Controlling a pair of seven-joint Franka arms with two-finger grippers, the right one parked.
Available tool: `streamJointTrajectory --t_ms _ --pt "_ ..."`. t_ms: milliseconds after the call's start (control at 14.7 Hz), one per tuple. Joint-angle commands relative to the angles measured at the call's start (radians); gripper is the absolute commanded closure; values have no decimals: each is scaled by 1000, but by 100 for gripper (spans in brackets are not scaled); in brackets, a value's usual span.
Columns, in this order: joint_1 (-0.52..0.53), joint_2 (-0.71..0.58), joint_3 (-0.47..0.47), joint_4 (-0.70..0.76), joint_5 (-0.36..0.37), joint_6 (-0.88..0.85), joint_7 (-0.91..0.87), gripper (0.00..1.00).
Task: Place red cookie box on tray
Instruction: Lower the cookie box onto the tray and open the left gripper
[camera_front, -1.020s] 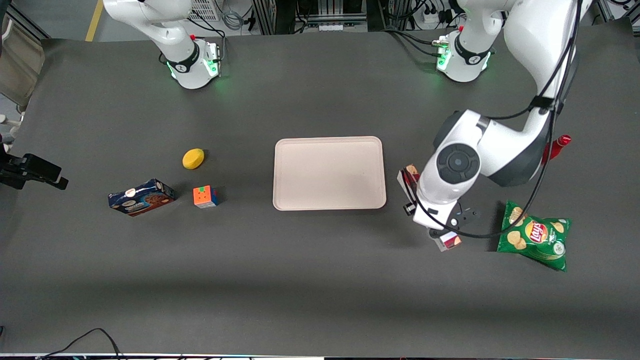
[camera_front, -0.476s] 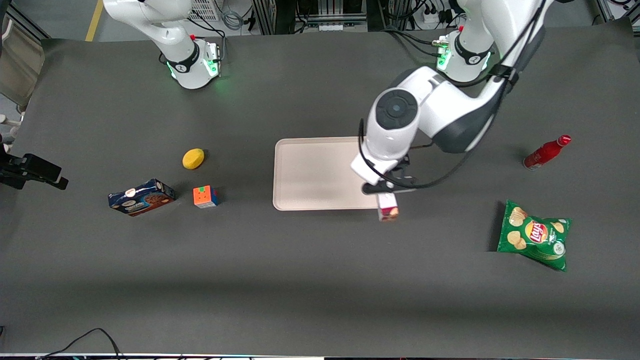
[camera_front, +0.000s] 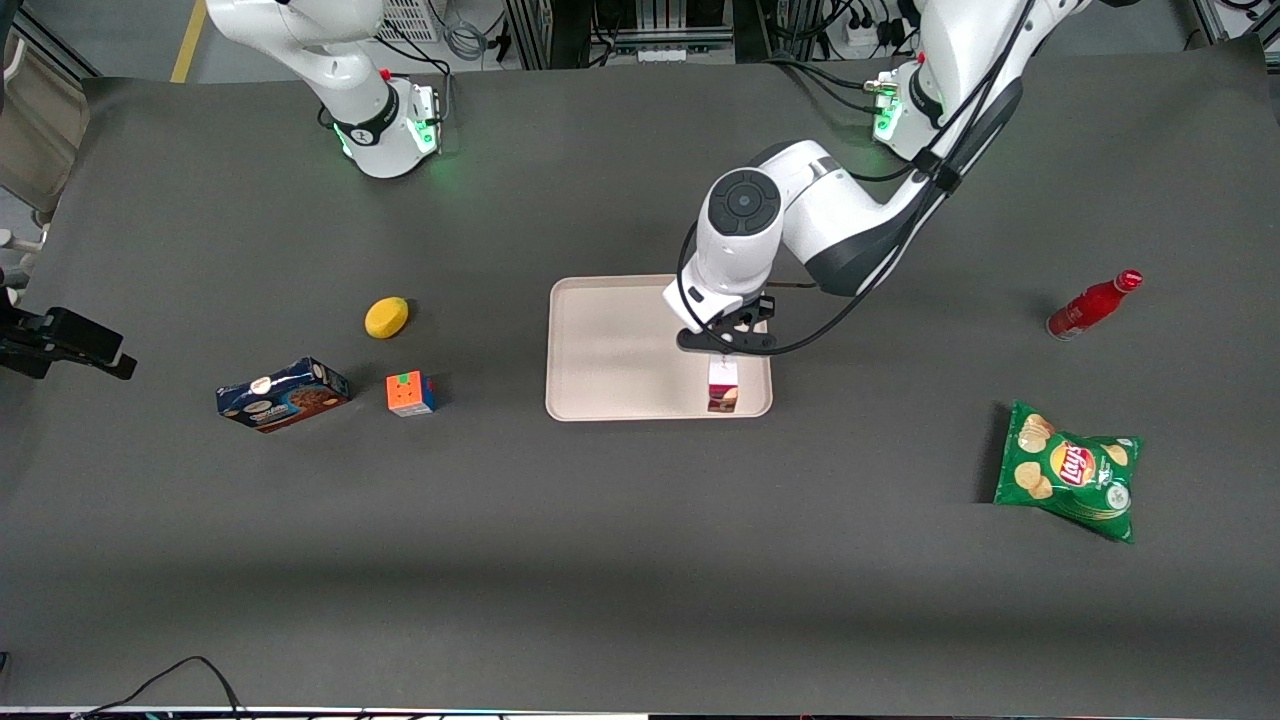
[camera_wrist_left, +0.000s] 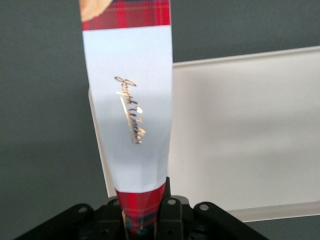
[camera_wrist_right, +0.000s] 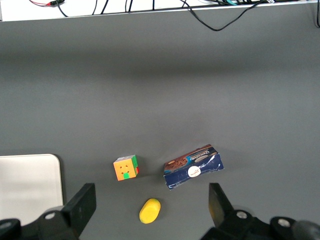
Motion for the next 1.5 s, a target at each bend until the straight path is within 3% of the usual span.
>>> streamJointTrajectory --t_ms 0,272,408,884,1429 --pt "-5 -16 -3 -80 16 72 -37 100" --pt "-11 2 -1 -160 73 167 -135 100" --pt "-11 28 0 -160 76 187 -160 100" --pt "-8 84 31 -153 202 215 -240 100" --pt "-9 107 35 -156 235 252 -283 100"
